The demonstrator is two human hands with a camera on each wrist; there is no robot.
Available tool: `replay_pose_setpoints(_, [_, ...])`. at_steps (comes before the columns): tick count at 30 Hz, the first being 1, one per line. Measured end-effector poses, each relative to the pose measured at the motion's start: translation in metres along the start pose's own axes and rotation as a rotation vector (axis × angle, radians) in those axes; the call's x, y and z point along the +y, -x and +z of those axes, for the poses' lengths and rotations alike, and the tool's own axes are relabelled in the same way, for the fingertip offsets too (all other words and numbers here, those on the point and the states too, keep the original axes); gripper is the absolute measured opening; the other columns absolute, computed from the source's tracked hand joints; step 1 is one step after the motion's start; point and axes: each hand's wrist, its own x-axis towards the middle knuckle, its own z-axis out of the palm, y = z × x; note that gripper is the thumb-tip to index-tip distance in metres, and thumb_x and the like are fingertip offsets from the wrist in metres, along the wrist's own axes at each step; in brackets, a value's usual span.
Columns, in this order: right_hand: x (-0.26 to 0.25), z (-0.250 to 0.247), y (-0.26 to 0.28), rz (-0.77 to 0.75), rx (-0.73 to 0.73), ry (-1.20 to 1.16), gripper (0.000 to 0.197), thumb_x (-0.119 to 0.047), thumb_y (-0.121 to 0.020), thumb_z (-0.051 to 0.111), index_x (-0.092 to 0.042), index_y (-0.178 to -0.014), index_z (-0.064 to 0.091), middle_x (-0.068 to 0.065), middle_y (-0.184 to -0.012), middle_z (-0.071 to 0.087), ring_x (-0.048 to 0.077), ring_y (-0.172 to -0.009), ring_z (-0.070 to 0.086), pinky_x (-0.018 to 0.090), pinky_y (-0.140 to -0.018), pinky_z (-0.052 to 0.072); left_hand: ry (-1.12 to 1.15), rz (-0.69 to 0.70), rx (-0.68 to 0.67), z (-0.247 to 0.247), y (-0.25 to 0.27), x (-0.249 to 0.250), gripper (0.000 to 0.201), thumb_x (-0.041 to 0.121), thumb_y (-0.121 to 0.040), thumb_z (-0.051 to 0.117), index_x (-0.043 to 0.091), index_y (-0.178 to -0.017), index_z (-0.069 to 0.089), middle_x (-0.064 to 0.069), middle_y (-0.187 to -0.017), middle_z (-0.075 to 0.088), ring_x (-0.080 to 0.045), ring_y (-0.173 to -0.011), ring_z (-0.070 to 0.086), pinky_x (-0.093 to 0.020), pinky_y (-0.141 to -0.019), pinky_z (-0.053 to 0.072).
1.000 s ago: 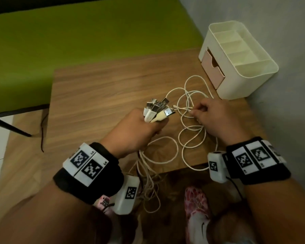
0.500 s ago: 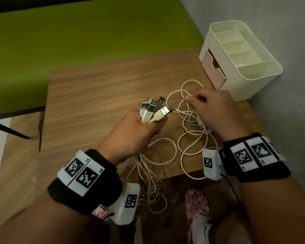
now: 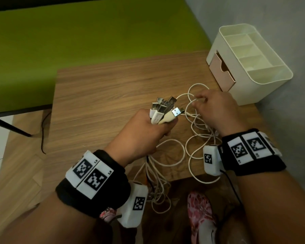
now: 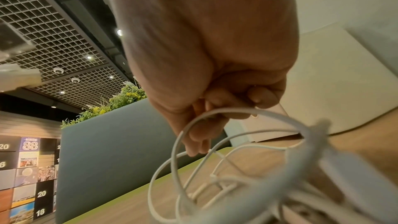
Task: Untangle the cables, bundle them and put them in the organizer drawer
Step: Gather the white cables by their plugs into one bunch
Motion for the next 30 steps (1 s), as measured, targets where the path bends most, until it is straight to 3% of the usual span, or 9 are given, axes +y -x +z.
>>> replay_pose_setpoints(2, [0.0, -0.002, -0.003, 0.007, 0.017, -0.004, 0.012, -0.033, -0.093, 0.061, -0.033, -0.102, 0.07, -0.003, -0.092, 0.069, 0.014, -0.081, 0.064, 0.033, -0.069, 0.053, 0.004, 0.004, 0.007, -0.001, 0.0, -0.001, 0.034, 0.033, -0.093, 0.062, 0.023, -0.062, 0.056, 0.01, -0.05, 0.053, -0.009, -0.043, 0.045, -0.031, -0.049, 0.04])
replay_pose_setpoints(4, [-0.001, -0.004, -0.004, 0.006, 0.044, -0.02, 0.015, -0.033, -0.093, 0.062, -0.033, -0.106, 0.067, -0.005, -0.087, 0.067, 0.012, -0.073, 0.061, 0.028, -0.064, 0.046, 0.009, 0.005, 0.003, -0.001, 0.0, 0.0, 0.033, 0.034, -0.093, 0.062, 0.023, -0.063, 0.056, 0.009, -0.051, 0.053, -0.01, -0.043, 0.045, -0.032, -0.049, 0.041])
replay_pose_setpoints(8, [-0.004, -0.002, -0.003, -0.005, -0.019, -0.004, 0.038, -0.037, -0.094, 0.063, -0.034, -0.131, 0.059, -0.001, -0.11, 0.068, 0.019, -0.096, 0.062, 0.027, -0.075, 0.04, 0.014, 0.008, -0.003, 0.002, 0.001, 0.002, 0.033, 0.032, -0.094, 0.061, 0.021, -0.064, 0.055, 0.01, -0.047, 0.05, -0.011, -0.042, 0.043, -0.032, -0.049, 0.038])
replay_pose_setpoints(13, [-0.004, -0.002, -0.003, 0.045, -0.077, 0.037, 0.031, -0.037, -0.093, 0.062, -0.031, -0.123, 0.063, 0.0, -0.118, 0.067, 0.016, -0.09, 0.056, 0.027, -0.071, 0.038, 0.019, -0.004, 0.011, 0.001, 0.001, 0.002, 0.032, 0.031, -0.095, 0.061, 0.019, -0.066, 0.056, 0.011, -0.045, 0.051, -0.01, -0.042, 0.043, -0.028, -0.047, 0.038])
replay_pose_setpoints(17, [-0.002, -0.001, -0.005, 0.103, -0.143, 0.01, 0.046, -0.041, -0.093, 0.06, -0.03, -0.136, 0.052, 0.002, -0.127, 0.061, 0.024, -0.111, 0.058, 0.032, -0.078, 0.041, 0.029, 0.005, 0.016, 0.004, 0.0, 0.002, 0.034, 0.031, -0.095, 0.061, 0.02, -0.063, 0.055, 0.01, -0.045, 0.051, -0.01, -0.041, 0.042, -0.029, -0.047, 0.037])
replay_pose_setpoints(20, [-0.003, 0.003, -0.007, 0.109, -0.186, -0.051, 0.025, -0.04, -0.093, 0.061, -0.035, -0.118, 0.062, -0.009, -0.11, 0.065, 0.015, -0.095, 0.063, 0.03, -0.073, 0.046, 0.039, 0.005, 0.02, 0.003, 0.0, 0.001, 0.034, 0.03, -0.095, 0.061, 0.019, -0.063, 0.056, 0.01, -0.044, 0.05, -0.01, -0.04, 0.042, -0.031, -0.048, 0.038])
replay_pose_setpoints(22, [-0.004, 0.0, -0.007, 0.075, -0.117, -0.1, 0.005, -0.035, -0.094, 0.061, -0.032, -0.097, 0.065, -0.009, -0.09, 0.068, 0.008, -0.074, 0.063, 0.025, -0.059, 0.044, 0.049, 0.008, 0.024, 0.002, -0.001, 0.001, 0.034, 0.03, -0.095, 0.061, 0.018, -0.063, 0.056, 0.01, -0.044, 0.05, -0.009, -0.04, 0.042, -0.031, -0.048, 0.038])
replay_pose_setpoints(25, [-0.008, -0.008, -0.002, -0.058, 0.048, -0.291, 0.005, -0.033, -0.095, 0.061, -0.032, -0.09, 0.061, -0.006, -0.078, 0.068, 0.007, -0.055, 0.064, 0.024, -0.045, 0.048, 0.065, 0.012, 0.036, 0.001, -0.002, 0.0, 0.035, 0.029, -0.095, 0.061, 0.018, -0.063, 0.056, 0.011, -0.043, 0.049, -0.008, -0.039, 0.041, -0.03, -0.049, 0.037])
replay_pose_setpoints(30, [-0.018, -0.02, 0.006, -0.176, 0.027, -0.713, 0.009, -0.02, -0.09, 0.069, -0.027, -0.088, 0.066, 0.004, -0.073, 0.074, 0.018, -0.062, 0.069, 0.036, -0.063, 0.058, 0.161, -0.005, 0.085, -0.002, -0.009, -0.004, 0.041, 0.031, -0.093, 0.063, 0.022, -0.053, 0.057, 0.001, -0.051, 0.043, -0.014, -0.042, 0.034, -0.03, -0.048, 0.031])
